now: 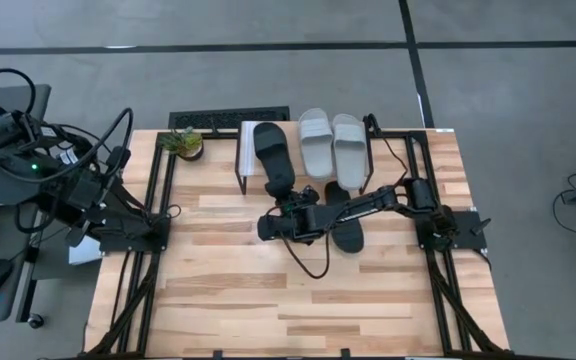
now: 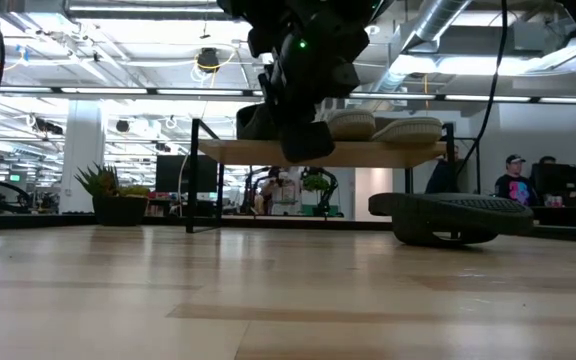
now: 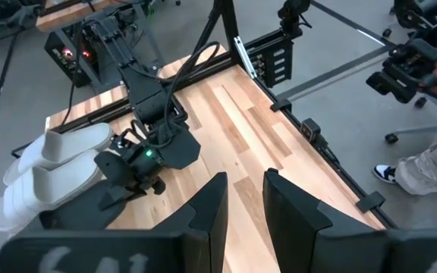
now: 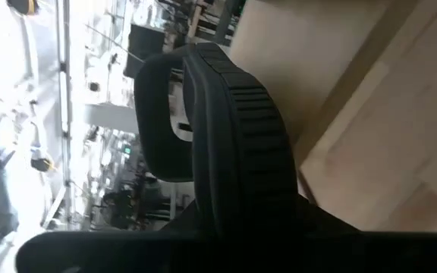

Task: Pick and place slides into the shelf
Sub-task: Put the left black slide on the shelf

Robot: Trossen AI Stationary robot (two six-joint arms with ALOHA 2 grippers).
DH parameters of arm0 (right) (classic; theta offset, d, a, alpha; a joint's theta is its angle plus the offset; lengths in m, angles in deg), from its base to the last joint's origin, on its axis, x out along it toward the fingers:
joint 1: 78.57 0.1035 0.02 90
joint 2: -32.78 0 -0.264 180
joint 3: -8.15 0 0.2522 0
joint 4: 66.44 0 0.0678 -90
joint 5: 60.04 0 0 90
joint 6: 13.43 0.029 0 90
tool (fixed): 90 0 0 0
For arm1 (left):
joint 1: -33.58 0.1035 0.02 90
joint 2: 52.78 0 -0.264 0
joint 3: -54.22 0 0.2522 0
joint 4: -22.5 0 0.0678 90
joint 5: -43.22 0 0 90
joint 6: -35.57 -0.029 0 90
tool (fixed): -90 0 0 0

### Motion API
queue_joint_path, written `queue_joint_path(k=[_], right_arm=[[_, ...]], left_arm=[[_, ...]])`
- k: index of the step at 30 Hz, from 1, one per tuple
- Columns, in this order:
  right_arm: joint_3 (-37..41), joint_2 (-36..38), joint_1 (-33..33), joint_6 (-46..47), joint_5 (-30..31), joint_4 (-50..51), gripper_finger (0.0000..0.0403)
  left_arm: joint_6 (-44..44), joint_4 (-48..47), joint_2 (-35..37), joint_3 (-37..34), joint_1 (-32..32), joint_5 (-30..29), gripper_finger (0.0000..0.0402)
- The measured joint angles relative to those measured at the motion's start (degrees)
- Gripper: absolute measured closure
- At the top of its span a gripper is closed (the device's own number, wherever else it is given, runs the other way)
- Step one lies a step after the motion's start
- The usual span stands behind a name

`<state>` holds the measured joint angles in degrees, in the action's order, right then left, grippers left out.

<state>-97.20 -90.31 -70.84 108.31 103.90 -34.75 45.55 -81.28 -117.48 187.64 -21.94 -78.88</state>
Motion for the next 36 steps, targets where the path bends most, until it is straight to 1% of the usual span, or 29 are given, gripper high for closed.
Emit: queue_joint_path(k=[11,15,18,21,25,30,36], right_arm=[[0.0,0.0,-0.38,0.43,-0.69,1.52,0.0359],[-0.02,0.08,-1.01,1.34,-3.0,1.69,0.0354],[-0.07,0.15,-1.53,1.74,-5.02,1.6,0.0312],[-0.04,0.15,-1.6,1.72,-5.7,1.56,0.0267],[-0.04,0.15,-1.6,1.13,-5.68,1.44,0.0226],[-0.04,0.13,-1.56,-0.22,-5.61,1.34,0.0197],[-0.04,0.13,-1.38,-0.7,-7.09,1.45,0.018]], left_arm=[[0.17,0.0,0.0,0.0,0.0,0.04,0.0326],[0.18,0.0,0.0,0.0,0.0,0.33,0.0326],[0.24,0.01,-0.02,0.0,0.0,0.9,0.0326],[0.26,0.0,0.0,0.0,-0.02,0.92,0.0326],[0.26,0.0,0.0,0.0,-0.02,0.92,0.0326],[0.27,0.0,0.0,0.0,0.0,0.92,0.0326],[0.25,0.01,-0.01,0.02,0.0,0.91,0.0326]])
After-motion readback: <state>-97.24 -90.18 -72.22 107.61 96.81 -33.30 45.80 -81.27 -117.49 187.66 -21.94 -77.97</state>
